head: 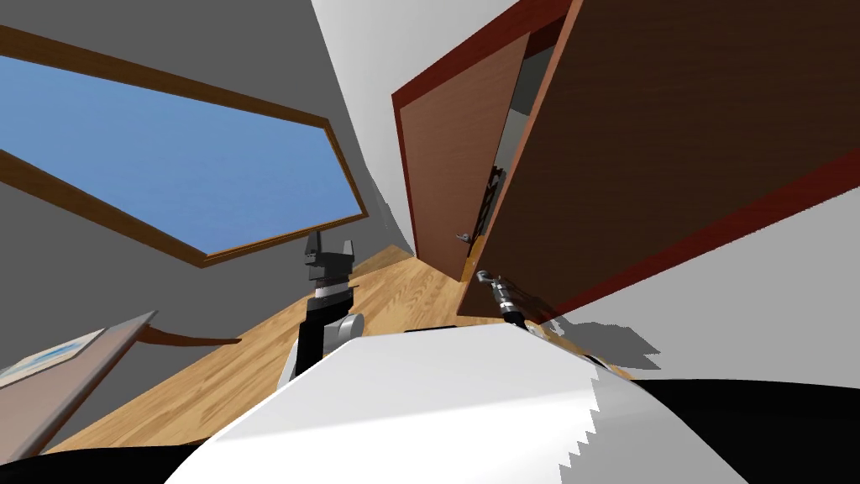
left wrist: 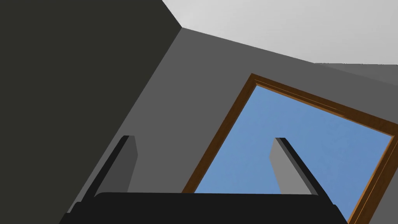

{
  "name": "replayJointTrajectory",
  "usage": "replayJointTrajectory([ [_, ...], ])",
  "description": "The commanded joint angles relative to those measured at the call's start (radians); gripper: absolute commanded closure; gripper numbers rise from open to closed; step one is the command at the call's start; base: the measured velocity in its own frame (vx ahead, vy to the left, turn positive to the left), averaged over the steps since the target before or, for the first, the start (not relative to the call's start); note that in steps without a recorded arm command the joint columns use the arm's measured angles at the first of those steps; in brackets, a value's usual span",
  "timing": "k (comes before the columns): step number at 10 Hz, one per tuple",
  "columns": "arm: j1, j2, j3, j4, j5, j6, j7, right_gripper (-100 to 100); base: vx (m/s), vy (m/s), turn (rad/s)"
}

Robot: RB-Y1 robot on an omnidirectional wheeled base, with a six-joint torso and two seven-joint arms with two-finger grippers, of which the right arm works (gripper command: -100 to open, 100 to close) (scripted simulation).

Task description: Pull the door open

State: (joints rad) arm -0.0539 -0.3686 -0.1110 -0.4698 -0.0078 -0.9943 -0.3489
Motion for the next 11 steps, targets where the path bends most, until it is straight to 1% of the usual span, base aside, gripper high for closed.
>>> replayJointTrajectory([
  [1,0.008,0.007,0.005,-0.030,0.003,0.010,-0.001,100,-0.002,0.016,-0.019],
  [2,0.018,-0.002,0.021,-0.032,0.015,-0.007,-0.021,100,-0.117,-0.034,0.118],
  [3,0.008,-0.010,0.007,-0.010,0.005,-0.002,-0.012,100,-0.071,-0.037,0.034],
  [4,0.024,-0.023,0.022,-0.009,0.019,-0.034,-0.035,100,-0.129,-0.034,0.084],
  [6,0.033,-0.029,0.032,-0.009,0.027,-0.051,-0.048,100,-0.167,-0.042,0.079],
  [7,0.033,-0.029,0.032,-0.024,0.027,-0.051,-0.048,100,-0.078,-0.003,-0.016],
  [8,0.033,-0.029,0.032,-0.009,0.027,-0.051,-0.048,100,-0.034,0.008,-0.009],
  [9,0.044,-0.036,0.042,-0.009,0.036,-0.070,-0.061,100,-0.078,-0.018,0.062],
  [11,0.054,-0.043,0.052,-0.009,0.044,-0.088,-0.074,100,-0.101,-0.044,0.063],
])
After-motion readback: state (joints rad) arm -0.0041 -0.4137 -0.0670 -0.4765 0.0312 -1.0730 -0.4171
